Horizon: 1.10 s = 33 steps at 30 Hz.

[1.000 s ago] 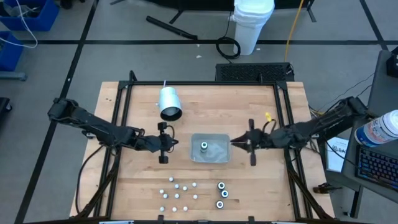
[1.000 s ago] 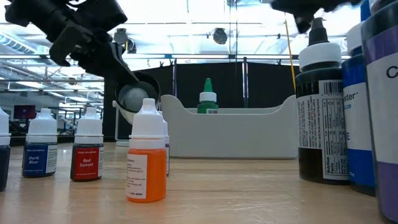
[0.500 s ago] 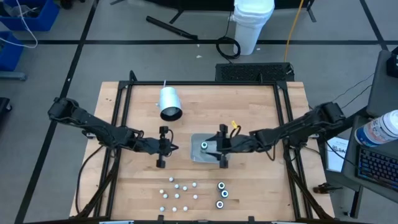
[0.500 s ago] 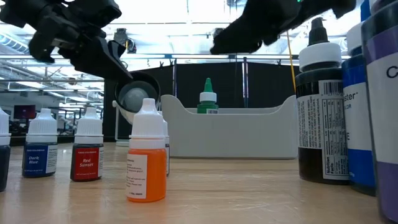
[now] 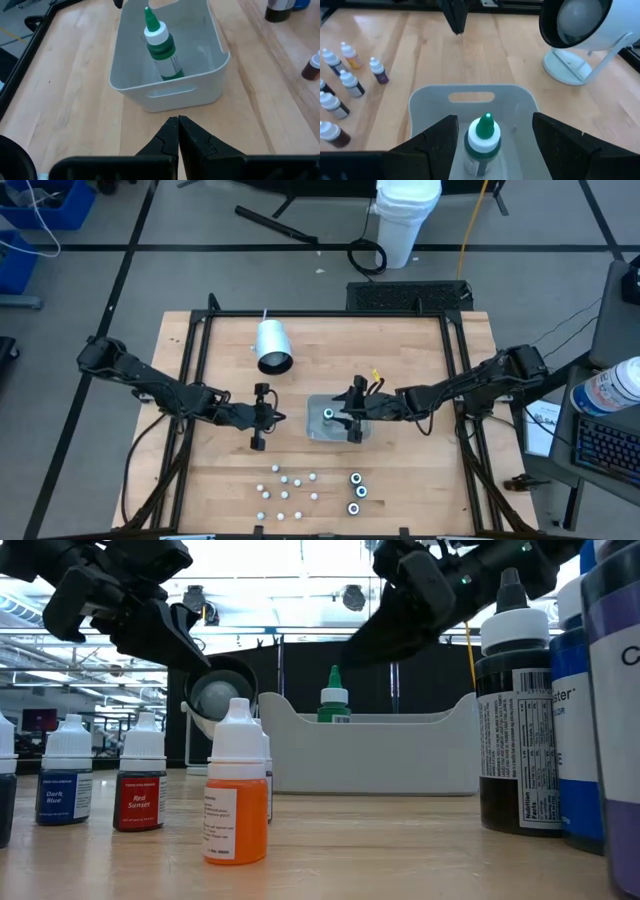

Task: Pick & Place food coloring
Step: Adjust the large green food coloring bottle on the white bin

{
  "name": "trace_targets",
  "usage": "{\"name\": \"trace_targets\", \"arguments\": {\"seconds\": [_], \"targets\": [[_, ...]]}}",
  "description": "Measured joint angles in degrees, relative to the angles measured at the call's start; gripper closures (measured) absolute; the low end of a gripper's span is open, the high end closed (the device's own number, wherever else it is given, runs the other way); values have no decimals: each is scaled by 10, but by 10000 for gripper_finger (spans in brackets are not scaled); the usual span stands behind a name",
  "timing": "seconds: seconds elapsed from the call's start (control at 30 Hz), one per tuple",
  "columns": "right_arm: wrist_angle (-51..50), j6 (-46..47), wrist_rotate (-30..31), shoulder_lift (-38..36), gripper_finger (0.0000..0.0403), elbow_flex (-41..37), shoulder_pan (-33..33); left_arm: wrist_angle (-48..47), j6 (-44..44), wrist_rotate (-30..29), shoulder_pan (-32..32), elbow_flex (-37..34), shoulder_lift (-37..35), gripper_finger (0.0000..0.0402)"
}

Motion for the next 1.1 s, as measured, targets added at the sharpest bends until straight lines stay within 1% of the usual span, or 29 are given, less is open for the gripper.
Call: {"name": "trace_targets", "arguments": {"seconds": [0.17, 0.4, 0.53, 1.1], "targets": [[36, 2, -1, 31, 167, -6, 4, 0, -1, 0, 0, 0, 0, 382], [48, 11, 0, 61, 172, -6, 4, 0, -2, 0, 0, 0, 0, 382], [50, 18, 0, 66, 174, -6, 4, -1, -2, 0, 0, 0, 0, 382], [52, 19, -3, 69, 211, -6, 2, 0, 4, -1, 0, 0, 0, 382]]}}
